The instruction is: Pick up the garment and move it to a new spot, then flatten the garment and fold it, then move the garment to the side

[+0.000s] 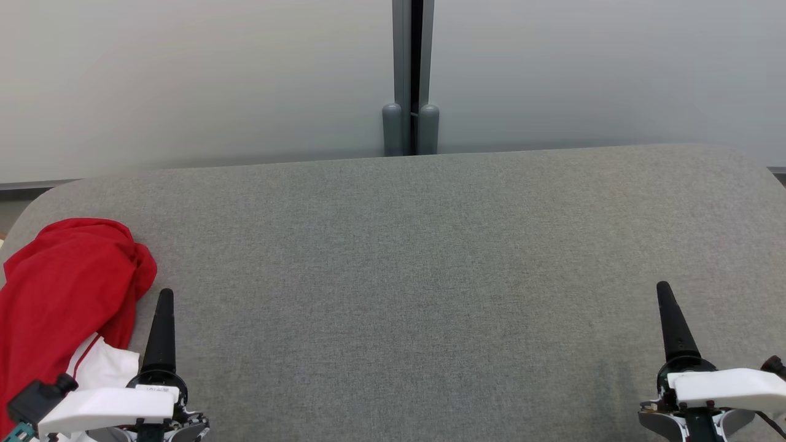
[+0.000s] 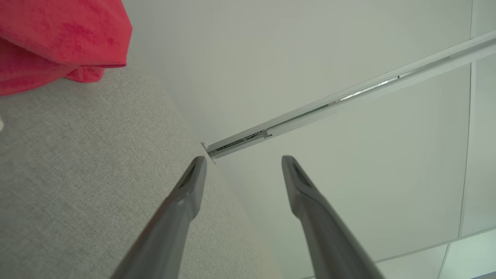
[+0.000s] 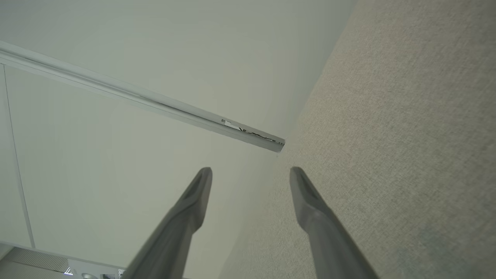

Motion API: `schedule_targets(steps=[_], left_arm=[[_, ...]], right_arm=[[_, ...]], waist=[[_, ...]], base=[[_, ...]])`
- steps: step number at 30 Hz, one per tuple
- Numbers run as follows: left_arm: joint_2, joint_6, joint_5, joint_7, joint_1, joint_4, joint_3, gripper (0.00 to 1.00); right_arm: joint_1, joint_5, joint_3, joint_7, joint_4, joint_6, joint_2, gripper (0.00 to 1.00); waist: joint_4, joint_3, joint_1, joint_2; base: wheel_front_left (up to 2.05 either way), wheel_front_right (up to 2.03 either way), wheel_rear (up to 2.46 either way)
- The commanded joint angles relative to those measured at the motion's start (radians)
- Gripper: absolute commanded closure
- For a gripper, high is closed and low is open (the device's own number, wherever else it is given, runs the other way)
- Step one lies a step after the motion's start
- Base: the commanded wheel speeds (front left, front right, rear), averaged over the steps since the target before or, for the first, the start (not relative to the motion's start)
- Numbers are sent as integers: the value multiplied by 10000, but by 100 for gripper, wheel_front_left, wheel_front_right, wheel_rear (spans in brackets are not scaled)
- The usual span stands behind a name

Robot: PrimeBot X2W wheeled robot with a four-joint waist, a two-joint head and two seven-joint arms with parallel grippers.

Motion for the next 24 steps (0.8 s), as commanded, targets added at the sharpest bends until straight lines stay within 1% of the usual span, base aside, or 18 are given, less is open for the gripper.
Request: schedule_targets(steps=[1, 7, 15, 22, 24], left_arm=[[35, -5, 608, -115, -131, -327, 26, 0], [57, -6, 1770, -356, 10, -663, -322, 0], [102, -7, 3053, -653, 185, -815, -536, 0], [132, -9, 4132, -893, 257, -755, -595, 0], [173, -9, 4517, -991, 267, -767, -710, 0]], right_arm=[[-66, -690, 131, -144, -291, 1, -83, 0], [17, -2295, 525, -387, -376, 1, -90, 0], [67, -3649, 919, -682, -455, 1, -99, 0], [111, -4669, 1054, -927, -631, 1, -105, 0], [140, -5135, 1149, -1028, -635, 1, -107, 0]], waist=[[9, -2, 0, -1], [48, -20, 0, -1], [65, -69, 0, -1], [72, -95, 0, -1], [92, -104, 0, -1]], base=[[0, 0, 0], [0, 0, 0], [0, 0, 0], [0, 0, 0], [0, 0, 0]])
